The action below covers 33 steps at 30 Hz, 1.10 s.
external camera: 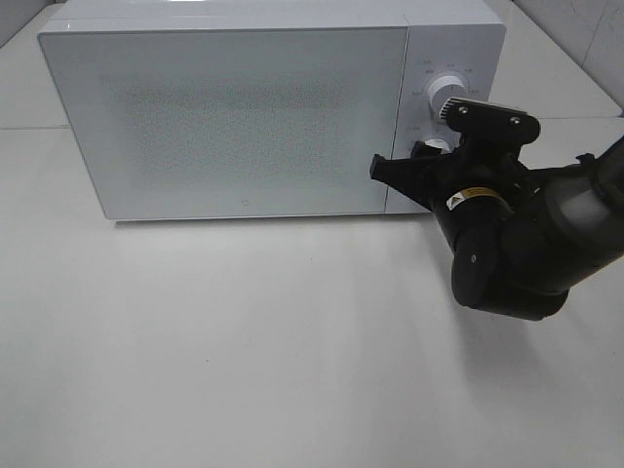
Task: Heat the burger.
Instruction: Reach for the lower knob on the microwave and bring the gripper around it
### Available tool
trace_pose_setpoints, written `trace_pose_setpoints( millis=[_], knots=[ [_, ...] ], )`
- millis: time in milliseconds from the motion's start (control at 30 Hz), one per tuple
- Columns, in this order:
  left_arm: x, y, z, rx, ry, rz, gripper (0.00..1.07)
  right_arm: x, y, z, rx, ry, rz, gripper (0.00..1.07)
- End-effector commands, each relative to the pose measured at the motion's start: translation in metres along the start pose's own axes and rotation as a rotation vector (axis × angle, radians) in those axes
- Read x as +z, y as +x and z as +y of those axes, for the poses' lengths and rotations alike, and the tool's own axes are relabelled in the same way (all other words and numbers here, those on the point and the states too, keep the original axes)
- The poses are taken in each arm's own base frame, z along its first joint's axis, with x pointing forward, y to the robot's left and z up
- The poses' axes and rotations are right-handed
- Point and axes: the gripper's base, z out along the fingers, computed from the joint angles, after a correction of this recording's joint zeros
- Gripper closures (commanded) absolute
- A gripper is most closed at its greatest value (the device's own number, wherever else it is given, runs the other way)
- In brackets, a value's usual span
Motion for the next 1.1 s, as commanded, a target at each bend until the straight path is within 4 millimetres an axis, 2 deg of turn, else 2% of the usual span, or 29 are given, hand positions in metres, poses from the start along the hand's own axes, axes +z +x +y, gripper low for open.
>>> trace_pose_setpoints(
  millis=[33,67,200,233,300,333,400,533,600,1100],
  knots=[
    [-0.002,-0.001,-0.001,-0.002,0.006,-0.028,0.16,0.004,-0.008,0.015,0.096,-0.128,-0.036,1.07],
    [-0.002,-0.001,-0.001,-0.002,0.006,-0.028,0.16,0.004,-0.009,0.017,0.178,-0.161,-0.04,1.07],
    [-0.002,-0.001,-0.001,-0.002,0.006,-0.028,0.16,0.003,-0.012,0.022,0.328,-0.223,-0.054,1.07],
    [-0.002,-0.001,-0.001,-0.002,0.006,-0.028,0.16,0.003,-0.012,0.022,0.328,-0.223,-0.054,1.07],
    [-0.002,-0.001,-0.001,-0.002,0.006,-0.028,0.16,0.002,-0.015,0.023,0.45,-0.239,-0.073,1.07],
    [-0.002,-0.001,-0.001,-0.002,0.006,-0.028,0.16,0.002,-0.015,0.023,0.45,-0.239,-0.073,1.07],
    [-0.002,-0.001,-0.001,-0.002,0.006,-0.028,0.16,0.002,-0.017,0.023,0.591,-0.256,-0.08,1.07],
    [-0.002,-0.001,-0.001,-0.002,0.006,-0.028,0.16,0.001,-0.02,0.023,0.699,-0.275,-0.096,1.07],
    [-0.002,-0.001,-0.001,-0.002,0.006,-0.028,0.16,0.001,-0.023,0.023,0.812,-0.3,-0.115,1.07],
    [-0.002,-0.001,-0.001,-0.002,0.006,-0.028,0.16,-0.001,-0.028,0.023,1.117,-0.355,-0.116,1.07]
  ],
)
